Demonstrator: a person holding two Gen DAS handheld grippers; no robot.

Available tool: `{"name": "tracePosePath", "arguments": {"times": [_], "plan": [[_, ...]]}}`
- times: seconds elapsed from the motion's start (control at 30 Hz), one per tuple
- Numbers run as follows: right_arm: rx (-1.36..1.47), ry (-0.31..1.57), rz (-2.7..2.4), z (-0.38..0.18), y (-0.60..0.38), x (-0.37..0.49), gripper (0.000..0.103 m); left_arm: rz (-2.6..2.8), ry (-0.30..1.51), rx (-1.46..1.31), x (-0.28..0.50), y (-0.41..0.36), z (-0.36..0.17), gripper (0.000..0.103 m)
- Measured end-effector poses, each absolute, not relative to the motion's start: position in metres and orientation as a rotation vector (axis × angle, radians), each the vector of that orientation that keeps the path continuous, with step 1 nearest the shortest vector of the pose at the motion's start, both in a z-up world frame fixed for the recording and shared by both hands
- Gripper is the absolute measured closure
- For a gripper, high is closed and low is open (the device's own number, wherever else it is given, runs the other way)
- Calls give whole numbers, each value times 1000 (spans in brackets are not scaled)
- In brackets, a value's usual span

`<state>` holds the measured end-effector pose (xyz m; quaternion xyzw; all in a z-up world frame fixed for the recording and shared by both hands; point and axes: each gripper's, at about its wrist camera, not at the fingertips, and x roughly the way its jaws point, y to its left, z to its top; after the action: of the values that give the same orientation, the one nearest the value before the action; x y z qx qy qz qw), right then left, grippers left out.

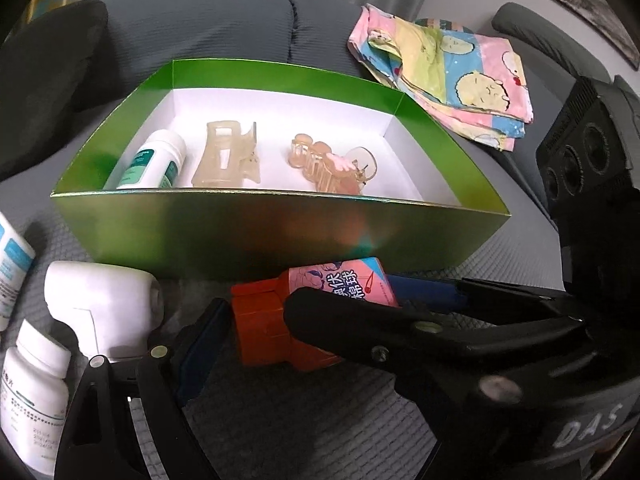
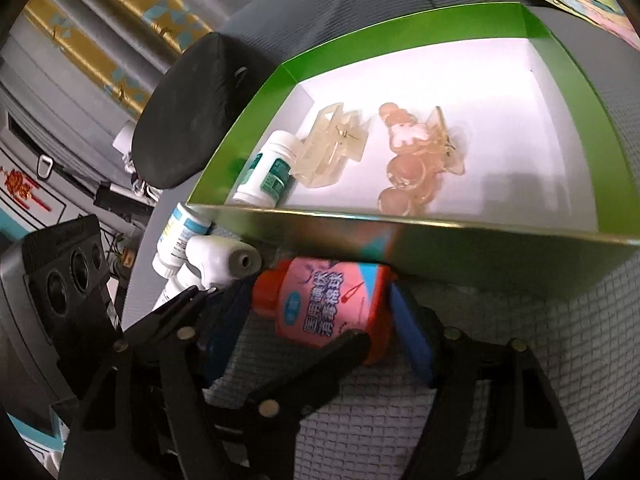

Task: Organize rigid objects
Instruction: 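Close the right gripper around the red bottle with pink label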

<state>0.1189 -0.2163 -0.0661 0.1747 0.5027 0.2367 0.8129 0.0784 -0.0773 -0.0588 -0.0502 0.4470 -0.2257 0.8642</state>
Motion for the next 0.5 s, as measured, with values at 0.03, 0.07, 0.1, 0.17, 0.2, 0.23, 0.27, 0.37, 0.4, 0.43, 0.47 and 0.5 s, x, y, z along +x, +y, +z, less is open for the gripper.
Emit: {"name": "tracePosePath", "arguments": {"times": [0.03, 0.07, 0.1, 0.17, 0.2, 0.23, 0.27, 0.37, 0.4, 0.43, 0.47, 0.5], "plan": [[363, 1076, 495, -66, -216, 120, 39, -476, 935, -107, 78, -76, -59, 16], [354, 1078, 489, -66, -217, 120, 42, -477, 933, -106, 78, -77, -59, 16], [345, 1080, 482, -67, -217, 120, 44, -477, 930, -103, 78, -77, -59, 16], [336, 1078, 478, -67, -218, 119, 48, -477, 919, -96, 75, -78, -59, 16], [331, 1073, 476, -67, -218, 119, 48, -475, 915, -91, 74, -79, -58, 16], [327, 1067, 470, -67, -219, 117, 50, -473, 911, -85, 73, -79, -58, 16], [327, 1061, 468, -66, -219, 116, 50, -470, 908, -81, 73, -80, -57, 16], [326, 1041, 473, -63, -218, 113, 50, -455, 896, -68, 69, -80, -54, 16], [331, 1036, 480, -62, -217, 112, 50, -448, 894, -64, 68, -80, -52, 16], [331, 1028, 487, -59, -215, 110, 50, -447, 890, -61, 67, -79, -51, 16], [330, 1022, 489, -57, -214, 108, 50, -447, 883, -59, 64, -78, -48, 16], [329, 1015, 492, -55, -214, 106, 50, -444, 876, -56, 63, -78, -45, 16]]}}
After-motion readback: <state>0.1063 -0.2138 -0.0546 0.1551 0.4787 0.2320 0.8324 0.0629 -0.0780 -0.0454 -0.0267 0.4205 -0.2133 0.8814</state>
